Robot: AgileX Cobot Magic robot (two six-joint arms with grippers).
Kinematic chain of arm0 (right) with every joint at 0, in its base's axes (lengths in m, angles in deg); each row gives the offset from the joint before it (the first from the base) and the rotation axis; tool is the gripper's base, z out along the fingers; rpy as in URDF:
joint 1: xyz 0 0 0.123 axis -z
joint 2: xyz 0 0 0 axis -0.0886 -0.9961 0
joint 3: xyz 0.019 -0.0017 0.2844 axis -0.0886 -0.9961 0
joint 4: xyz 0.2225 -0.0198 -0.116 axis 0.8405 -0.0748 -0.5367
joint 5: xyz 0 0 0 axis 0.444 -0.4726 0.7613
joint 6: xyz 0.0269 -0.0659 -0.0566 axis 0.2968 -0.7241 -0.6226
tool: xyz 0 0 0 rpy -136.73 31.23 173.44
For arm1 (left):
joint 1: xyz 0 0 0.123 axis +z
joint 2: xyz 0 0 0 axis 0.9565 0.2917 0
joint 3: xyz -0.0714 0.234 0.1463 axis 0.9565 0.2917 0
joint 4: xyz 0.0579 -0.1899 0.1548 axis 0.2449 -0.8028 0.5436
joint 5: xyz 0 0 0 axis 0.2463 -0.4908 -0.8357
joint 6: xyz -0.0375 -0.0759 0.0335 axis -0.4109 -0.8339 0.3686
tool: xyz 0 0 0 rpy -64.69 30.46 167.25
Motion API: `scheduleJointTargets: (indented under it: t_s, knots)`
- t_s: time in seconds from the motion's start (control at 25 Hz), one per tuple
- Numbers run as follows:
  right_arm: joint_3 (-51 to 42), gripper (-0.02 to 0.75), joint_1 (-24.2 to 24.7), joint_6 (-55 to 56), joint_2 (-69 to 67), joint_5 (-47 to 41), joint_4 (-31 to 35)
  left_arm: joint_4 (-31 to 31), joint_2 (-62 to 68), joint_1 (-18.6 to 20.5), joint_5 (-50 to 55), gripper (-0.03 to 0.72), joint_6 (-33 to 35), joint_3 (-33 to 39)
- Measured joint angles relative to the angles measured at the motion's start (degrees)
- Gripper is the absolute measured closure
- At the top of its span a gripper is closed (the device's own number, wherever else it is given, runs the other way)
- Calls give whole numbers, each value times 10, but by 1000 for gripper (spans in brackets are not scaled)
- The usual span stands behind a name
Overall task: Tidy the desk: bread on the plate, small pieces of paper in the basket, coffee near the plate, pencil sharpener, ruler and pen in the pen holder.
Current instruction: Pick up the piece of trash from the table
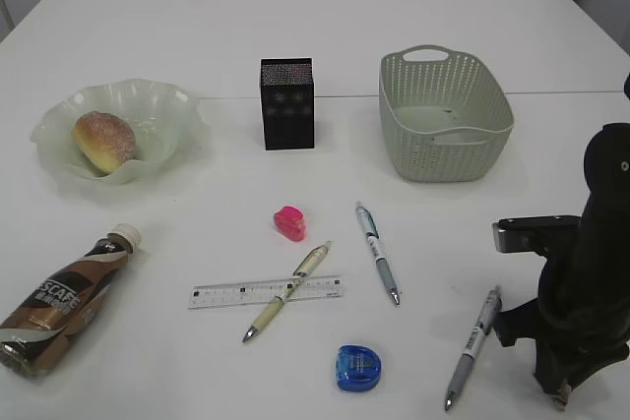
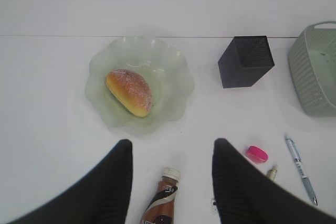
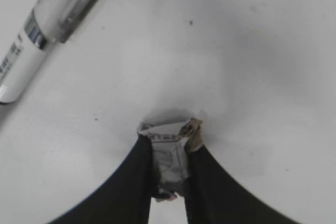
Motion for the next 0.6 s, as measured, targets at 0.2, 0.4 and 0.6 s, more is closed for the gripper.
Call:
scheduleJointTargets:
  t_s: [0.2,0.4,0.6]
  knots:
    - [1,678,0,-7,0,-9,10,0,0,0,0,326,0,0]
    - [20,730,0,-15,0,-38,16,0,0,0,0,326,0,0]
    - [49,731,0,-16,22,-90,26,0,0,0,0,326,0,0]
